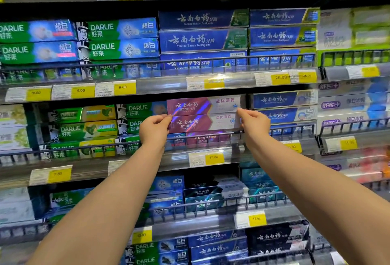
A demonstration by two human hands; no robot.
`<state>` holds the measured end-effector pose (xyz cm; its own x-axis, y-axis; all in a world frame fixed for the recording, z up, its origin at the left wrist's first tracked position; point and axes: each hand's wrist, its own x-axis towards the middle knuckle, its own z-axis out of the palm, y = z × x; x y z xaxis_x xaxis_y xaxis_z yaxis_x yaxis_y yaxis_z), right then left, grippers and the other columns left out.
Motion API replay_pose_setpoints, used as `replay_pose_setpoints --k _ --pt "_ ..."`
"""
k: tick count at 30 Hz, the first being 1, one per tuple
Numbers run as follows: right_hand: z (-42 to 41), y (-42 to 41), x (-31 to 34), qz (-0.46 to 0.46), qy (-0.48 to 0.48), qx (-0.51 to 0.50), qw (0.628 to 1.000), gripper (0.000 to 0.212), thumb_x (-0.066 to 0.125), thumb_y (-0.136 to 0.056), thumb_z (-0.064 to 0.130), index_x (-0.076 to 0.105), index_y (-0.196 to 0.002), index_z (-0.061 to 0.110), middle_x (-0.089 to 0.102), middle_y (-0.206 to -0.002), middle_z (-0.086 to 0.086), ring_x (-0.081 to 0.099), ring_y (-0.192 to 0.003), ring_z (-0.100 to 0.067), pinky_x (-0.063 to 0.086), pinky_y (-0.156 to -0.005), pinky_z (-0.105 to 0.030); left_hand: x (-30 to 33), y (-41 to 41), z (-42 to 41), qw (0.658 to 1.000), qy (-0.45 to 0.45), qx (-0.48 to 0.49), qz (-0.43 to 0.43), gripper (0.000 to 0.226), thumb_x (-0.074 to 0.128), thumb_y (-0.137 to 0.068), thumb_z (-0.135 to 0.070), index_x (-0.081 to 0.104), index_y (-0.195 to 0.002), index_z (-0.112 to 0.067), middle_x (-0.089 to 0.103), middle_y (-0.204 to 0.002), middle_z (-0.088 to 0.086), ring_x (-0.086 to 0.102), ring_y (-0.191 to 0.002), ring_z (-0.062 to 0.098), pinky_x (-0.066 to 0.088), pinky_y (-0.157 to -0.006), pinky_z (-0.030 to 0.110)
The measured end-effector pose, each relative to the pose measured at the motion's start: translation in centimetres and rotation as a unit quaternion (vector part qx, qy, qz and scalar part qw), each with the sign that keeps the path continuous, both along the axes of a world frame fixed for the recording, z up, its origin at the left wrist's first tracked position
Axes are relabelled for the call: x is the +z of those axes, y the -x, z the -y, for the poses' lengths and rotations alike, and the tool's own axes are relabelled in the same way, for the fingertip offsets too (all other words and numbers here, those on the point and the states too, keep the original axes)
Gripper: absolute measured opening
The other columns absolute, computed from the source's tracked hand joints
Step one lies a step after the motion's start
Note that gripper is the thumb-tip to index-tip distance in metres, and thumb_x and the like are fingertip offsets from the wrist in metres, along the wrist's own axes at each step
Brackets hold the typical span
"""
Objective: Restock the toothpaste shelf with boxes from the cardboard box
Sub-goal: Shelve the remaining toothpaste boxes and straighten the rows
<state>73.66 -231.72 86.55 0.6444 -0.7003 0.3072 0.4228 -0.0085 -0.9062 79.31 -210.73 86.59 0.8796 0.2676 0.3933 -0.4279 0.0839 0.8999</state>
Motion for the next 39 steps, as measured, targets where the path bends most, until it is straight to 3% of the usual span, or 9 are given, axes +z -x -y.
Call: replay_pose_setpoints --k 6,12,19,24,27,31,35,37,39 --pt "0.7 0.1 -0.2 -0.023 0.023 -0.048 0.998 0.012 0.064 -0.085 0.026 0.07 -0.091 0.018 0.07 -0.1 -0.004 0.063 -0.095 -0.023 0.052 -0.087 -0.039 -0.1 0.0 1.0 1.0 -0.014 -0.009 0.013 0.006 0.069 -0.084 -0.018 0.068 -0.087 -0.013 0.066 -0.09 0.0 0.058 -0.067 0.006 0.05 -0.062 0.022" --pt "1.8 0.6 0.0 -0.018 0.01 -0.088 0.996 0.003 0.062 -0.086 0.02 0.065 -0.085 0.018 0.068 -0.096 -0.004 0.061 -0.089 -0.021 0.05 -0.079 -0.033 -0.1 -0.2 2.7 0.999 -0.029 -0.02 0.017 0.018 0.069 -0.084 -0.017 0.063 -0.067 -0.021 0.066 -0.08 0.001 0.061 -0.067 0.015 0.056 -0.075 0.032" --pt "2.1 0.5 0.2 -0.016 0.003 -0.105 0.994 0.012 0.06 -0.089 0.021 0.066 -0.096 0.013 0.063 -0.091 -0.002 0.056 -0.081 -0.016 0.035 -0.05 -0.016 -0.1 -0.1 3.2 0.999 -0.044 -0.021 0.016 0.015 0.071 -0.082 -0.023 0.064 -0.068 -0.024 0.067 -0.075 -0.005 0.063 -0.064 0.012 0.058 -0.082 0.041" --pt "1.6 0.9 0.0 0.0 0.004 -0.119 0.993 0.008 0.061 -0.088 0.02 0.059 -0.093 0.015 0.06 -0.088 0.0 0.053 -0.078 -0.015 0.04 -0.062 -0.022 -0.3 0.8 2.9 0.999 -0.045 -0.014 0.018 0.016 0.072 -0.081 -0.025 0.066 -0.092 -0.015 0.069 -0.094 0.004 0.064 -0.075 0.016 0.058 -0.081 0.04" --pt "1.3 1.6 -1.0 0.012 0.014 -0.117 0.993 0.014 0.06 -0.087 0.02 0.047 -0.082 0.018 0.048 -0.075 0.008 0.046 -0.07 -0.013 0.038 -0.069 -0.027 -1.0 2.5 3.1 0.999 -0.014 -0.002 0.046 0.019 0.071 -0.082 -0.02 0.055 -0.09 -0.013 0.055 -0.077 -0.006 0.058 -0.072 0.015 0.057 -0.066 0.032" --pt "0.5 3.9 -5.8 0.0 0.038 -0.099 0.994 0.029 0.058 -0.087 0.016 0.036 -0.069 0.024 0.041 -0.07 0.009 0.038 -0.059 -0.006 0.035 -0.058 -0.017 -5.0 6.2 5.3 0.996 -0.024 -0.075 0.032 0.019 0.065 -0.086 -0.014 0.048 -0.079 -0.02 0.048 -0.073 -0.006 0.05 -0.063 0.007 0.049 -0.045 0.016" --pt "0.9 6.8 -15.1 -0.091 0.054 -0.096 0.99 0.032 0.056 -0.089 0.014 0.033 -0.067 0.02 0.036 -0.065 0.004 0.033 -0.056 -0.009 0.031 -0.051 -0.014 -12.7 9.3 9.1 0.981 -0.083 -0.165 -0.058 0.019 0.062 -0.088 -0.013 0.05 -0.076 -0.024 0.051 -0.076 -0.003 0.053 -0.069 0.012 0.049 -0.044 0.014" --pt "1.6 8.8 -20.6 -0.157 0.043 -0.085 0.983 0.032 0.055 -0.09 0.015 0.033 -0.067 0.019 0.035 -0.064 0.003 0.032 -0.056 -0.011 0.03 -0.05 -0.016 -17.4 10.7 10.6 0.97 -0.11 -0.19 -0.108 0.018 0.058 -0.09 -0.012 0.051 -0.077 -0.023 0.05 -0.076 -0.003 0.054 -0.072 0.014 0.05 -0.046 0.017" --pt "2.8 11.2 -26.3 -0.24 0.035 -0.076 0.967 0.031 0.055 -0.09 0.019 0.034 -0.068 0.02 0.038 -0.064 0.002 0.033 -0.057 -0.013 0.031 -0.056 -0.029 -22.4 12.2 11.9 0.955 -0.129 -0.205 -0.17 0.009 0.056 -0.091 -0.012 0.053 -0.085 -0.018 0.05 -0.078 -0.002 0.054 -0.072 0.015 0.05 -0.048 0.018"
